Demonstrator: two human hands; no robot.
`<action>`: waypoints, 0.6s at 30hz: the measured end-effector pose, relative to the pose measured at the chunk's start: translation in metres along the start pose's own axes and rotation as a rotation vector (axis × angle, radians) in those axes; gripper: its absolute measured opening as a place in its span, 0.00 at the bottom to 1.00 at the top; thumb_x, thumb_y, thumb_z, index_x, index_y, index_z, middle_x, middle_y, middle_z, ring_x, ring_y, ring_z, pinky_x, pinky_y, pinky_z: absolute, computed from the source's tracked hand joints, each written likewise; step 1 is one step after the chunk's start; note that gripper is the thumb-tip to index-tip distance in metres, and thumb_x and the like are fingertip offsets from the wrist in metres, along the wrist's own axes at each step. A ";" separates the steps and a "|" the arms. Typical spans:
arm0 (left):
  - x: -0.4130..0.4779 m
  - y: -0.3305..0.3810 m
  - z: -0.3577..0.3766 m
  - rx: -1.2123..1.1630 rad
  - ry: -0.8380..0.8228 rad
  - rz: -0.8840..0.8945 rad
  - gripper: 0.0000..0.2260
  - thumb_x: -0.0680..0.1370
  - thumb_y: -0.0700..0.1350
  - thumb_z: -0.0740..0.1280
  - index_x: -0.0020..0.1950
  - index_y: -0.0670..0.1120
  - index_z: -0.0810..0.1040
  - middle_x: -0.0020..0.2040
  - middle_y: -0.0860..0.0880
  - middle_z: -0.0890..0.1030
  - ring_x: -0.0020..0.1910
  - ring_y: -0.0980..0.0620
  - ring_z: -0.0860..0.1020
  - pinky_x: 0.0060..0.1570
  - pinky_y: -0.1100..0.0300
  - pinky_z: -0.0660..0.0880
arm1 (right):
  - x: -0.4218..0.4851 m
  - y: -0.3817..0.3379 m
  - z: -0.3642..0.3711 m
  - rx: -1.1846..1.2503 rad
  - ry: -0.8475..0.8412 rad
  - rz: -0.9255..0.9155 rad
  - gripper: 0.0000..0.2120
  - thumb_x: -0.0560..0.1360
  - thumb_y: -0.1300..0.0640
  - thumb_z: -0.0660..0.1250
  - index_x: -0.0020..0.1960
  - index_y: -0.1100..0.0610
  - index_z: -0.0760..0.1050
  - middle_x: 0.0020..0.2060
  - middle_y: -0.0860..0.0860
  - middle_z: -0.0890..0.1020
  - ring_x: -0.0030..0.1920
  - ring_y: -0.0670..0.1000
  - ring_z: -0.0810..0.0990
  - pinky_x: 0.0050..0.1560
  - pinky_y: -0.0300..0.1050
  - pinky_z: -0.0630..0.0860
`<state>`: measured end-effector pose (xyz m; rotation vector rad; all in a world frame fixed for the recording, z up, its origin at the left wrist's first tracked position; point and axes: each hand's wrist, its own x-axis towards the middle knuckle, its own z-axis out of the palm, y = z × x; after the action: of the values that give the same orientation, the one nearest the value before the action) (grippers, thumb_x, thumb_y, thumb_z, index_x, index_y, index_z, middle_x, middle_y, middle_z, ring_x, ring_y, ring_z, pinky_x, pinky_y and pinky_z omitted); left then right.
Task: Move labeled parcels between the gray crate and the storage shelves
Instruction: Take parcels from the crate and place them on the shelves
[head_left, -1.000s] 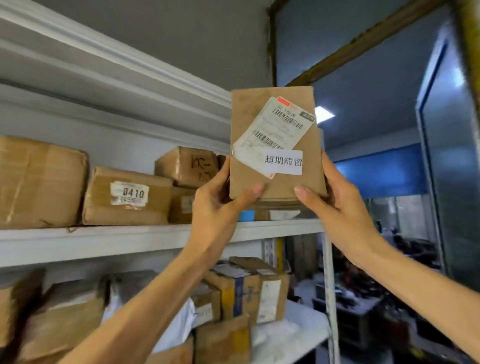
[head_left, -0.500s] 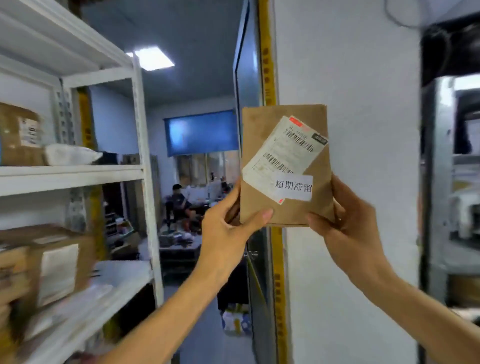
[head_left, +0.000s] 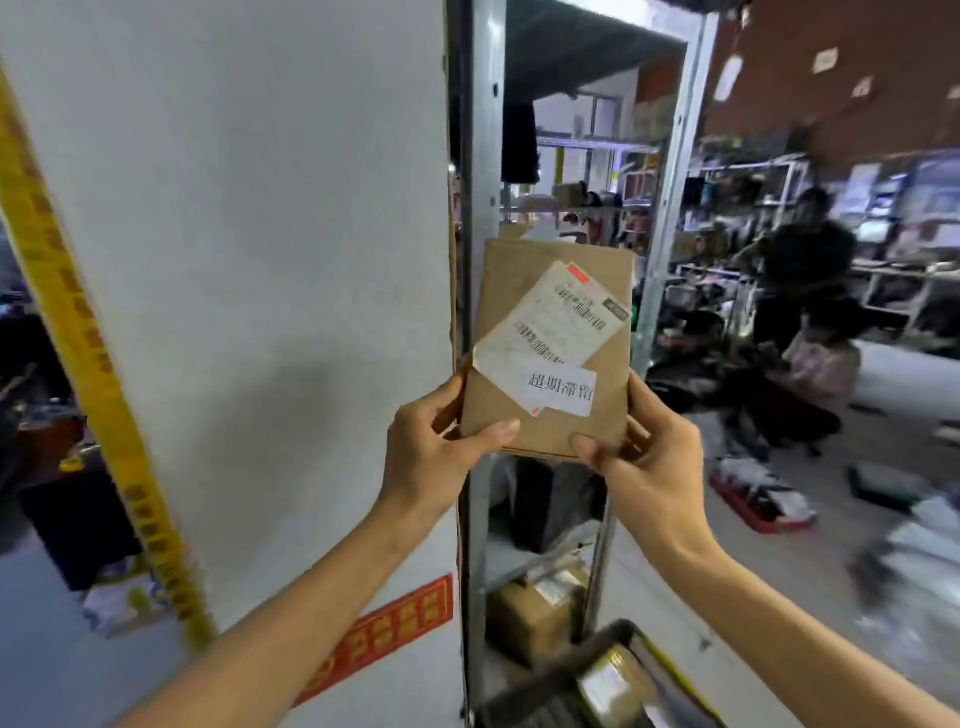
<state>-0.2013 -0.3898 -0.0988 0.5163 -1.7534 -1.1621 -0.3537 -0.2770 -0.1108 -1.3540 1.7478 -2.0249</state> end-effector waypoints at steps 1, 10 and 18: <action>0.006 -0.010 0.011 -0.010 -0.018 -0.011 0.28 0.69 0.42 0.77 0.69 0.49 0.75 0.56 0.53 0.84 0.55 0.55 0.81 0.50 0.61 0.80 | 0.004 0.011 -0.007 -0.009 0.016 0.020 0.35 0.69 0.72 0.72 0.71 0.52 0.70 0.57 0.44 0.83 0.58 0.44 0.80 0.57 0.52 0.80; 0.044 -0.119 0.085 -0.105 -0.214 -0.188 0.25 0.70 0.40 0.76 0.65 0.53 0.76 0.54 0.55 0.84 0.54 0.57 0.81 0.52 0.62 0.79 | 0.013 0.116 -0.035 -0.116 0.180 0.207 0.37 0.68 0.71 0.74 0.73 0.53 0.68 0.59 0.45 0.81 0.59 0.44 0.80 0.56 0.52 0.81; 0.093 -0.249 0.141 -0.146 -0.440 -0.362 0.23 0.69 0.36 0.76 0.60 0.53 0.78 0.50 0.54 0.85 0.51 0.56 0.83 0.50 0.61 0.79 | 0.023 0.235 -0.031 -0.204 0.346 0.427 0.33 0.67 0.70 0.74 0.69 0.52 0.72 0.54 0.42 0.83 0.52 0.38 0.81 0.52 0.42 0.81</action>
<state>-0.4040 -0.5066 -0.2885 0.5322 -1.9714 -1.7501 -0.4889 -0.3423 -0.2952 -0.6063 2.2068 -1.9550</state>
